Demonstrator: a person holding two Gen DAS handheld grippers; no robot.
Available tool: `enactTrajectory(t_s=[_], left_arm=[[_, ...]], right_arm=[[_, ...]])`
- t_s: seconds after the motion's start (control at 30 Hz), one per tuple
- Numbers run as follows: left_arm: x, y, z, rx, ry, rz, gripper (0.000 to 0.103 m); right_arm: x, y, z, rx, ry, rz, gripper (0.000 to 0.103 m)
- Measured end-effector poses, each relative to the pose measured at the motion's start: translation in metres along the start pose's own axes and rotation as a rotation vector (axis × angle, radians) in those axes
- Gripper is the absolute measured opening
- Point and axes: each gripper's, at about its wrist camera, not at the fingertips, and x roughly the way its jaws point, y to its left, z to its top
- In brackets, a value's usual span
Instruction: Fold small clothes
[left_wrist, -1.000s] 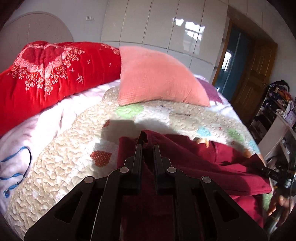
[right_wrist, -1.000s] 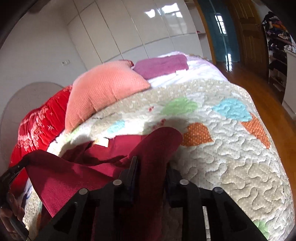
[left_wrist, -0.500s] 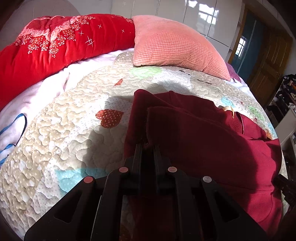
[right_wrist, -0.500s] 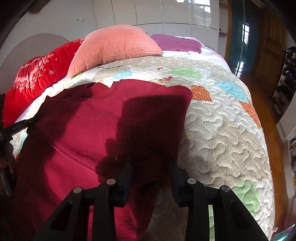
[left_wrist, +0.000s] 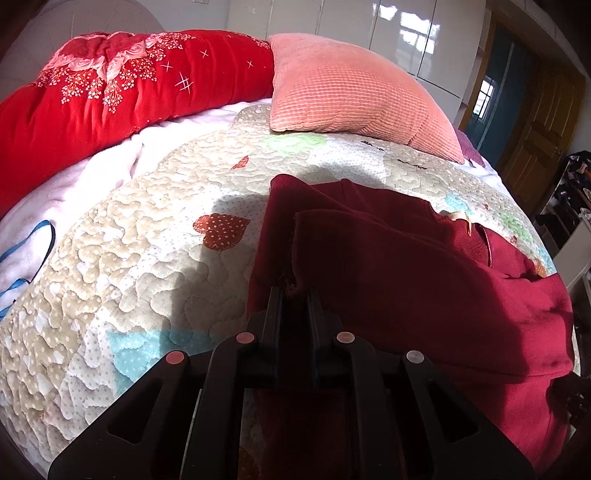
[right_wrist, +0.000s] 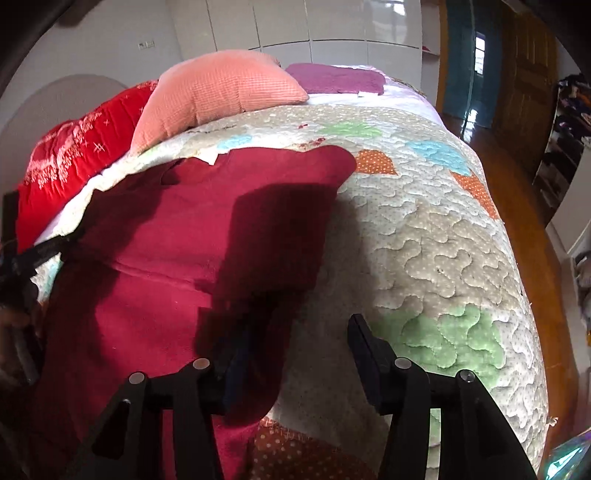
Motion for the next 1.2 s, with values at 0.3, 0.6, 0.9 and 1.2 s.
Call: enactTrajectory(t_s=[0.3, 0.6, 0.9, 1.2], left_arm=[[0.002, 0.007, 0.0, -0.032, 0.003, -0.037, 0.013], [-0.019, 0.014, 0.006, -0.064, -0.019, -0.082, 0.023], [-0.058, -0.006, 0.027, -0.004, -0.156, -0.098, 0.062], [0.01, -0.025, 0.005, 0.043, 0.059, -0.028, 0.064]], right_arm=[[-0.018, -0.038, -0.005, 0.178, -0.072, -0.01, 0.009], [-0.057, -0.05, 0.014, 0.22, -0.173, 0.031, 0.015], [0.039, -0.028, 0.079, 0.149, -0.015, 0.068, 0.014], [0.028, -0.047, 0.079, 0.123, -0.093, -0.055, 0.014]])
